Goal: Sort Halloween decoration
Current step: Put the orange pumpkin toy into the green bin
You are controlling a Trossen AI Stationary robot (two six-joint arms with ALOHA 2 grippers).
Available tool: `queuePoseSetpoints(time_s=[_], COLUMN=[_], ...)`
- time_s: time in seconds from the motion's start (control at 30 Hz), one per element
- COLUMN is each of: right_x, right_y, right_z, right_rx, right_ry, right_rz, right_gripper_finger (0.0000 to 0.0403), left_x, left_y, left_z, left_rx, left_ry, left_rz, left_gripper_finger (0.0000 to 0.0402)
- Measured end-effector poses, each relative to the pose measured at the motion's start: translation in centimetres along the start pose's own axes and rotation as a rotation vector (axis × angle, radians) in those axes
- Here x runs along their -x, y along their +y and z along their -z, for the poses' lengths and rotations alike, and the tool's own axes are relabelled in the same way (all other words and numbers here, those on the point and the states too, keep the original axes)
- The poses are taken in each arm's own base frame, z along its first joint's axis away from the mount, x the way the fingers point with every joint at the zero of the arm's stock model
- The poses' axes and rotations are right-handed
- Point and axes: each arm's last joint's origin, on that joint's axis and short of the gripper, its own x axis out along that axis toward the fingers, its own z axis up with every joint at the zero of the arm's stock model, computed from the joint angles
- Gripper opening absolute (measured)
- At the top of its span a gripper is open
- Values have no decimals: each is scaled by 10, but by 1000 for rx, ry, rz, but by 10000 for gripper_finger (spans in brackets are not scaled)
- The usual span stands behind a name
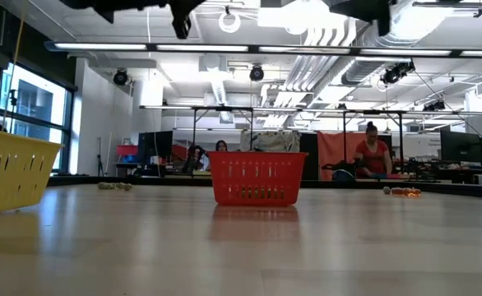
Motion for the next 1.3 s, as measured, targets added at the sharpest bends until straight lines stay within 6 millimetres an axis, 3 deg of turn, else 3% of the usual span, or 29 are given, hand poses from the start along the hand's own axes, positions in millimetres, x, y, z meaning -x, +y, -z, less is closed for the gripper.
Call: queuePoseSetpoints(time_s=[0.17, 0.33, 0.5, 0.67, 0.8, 1.03, 1.2, 1.3], right_x=[-31, -56, -69, -70, -57, -15, -7, -10], right_y=[-1, 9, 11, 4, -20, -84, -126, -146], right_z=[-1, -12, -20, -22, 1, 65, 81, 88], right_rx=[71, 253, 337, 293, 190, -18, -279, -307], right_ry=[86, 136, 247, 399, 688, 1146, 1172, 1212], right_rz=[-95, -216, -186, -92, 131, 615, 819, 857], right_gripper_finger=[233, 233, 233, 233, 233, 233, 233, 233], left_x=[-7, -10, -10, -9, -3, 2, 3, 4], left_y=[-23, -28, -25, -24, -21, -13, -11, -9], left_z=[4, 15, 20, 21, 20, 16, 14, 13], left_rx=[-196, -381, -416, -422, -409, -393, -393, -390], left_ry=[-66, -29, 23, 38, 57, 52, 46, 43], left_rz=[-80, -247, -295, -302, -338, -389, -403, -409], left_gripper_finger=[177, 177, 177, 177, 177, 177, 177, 177])
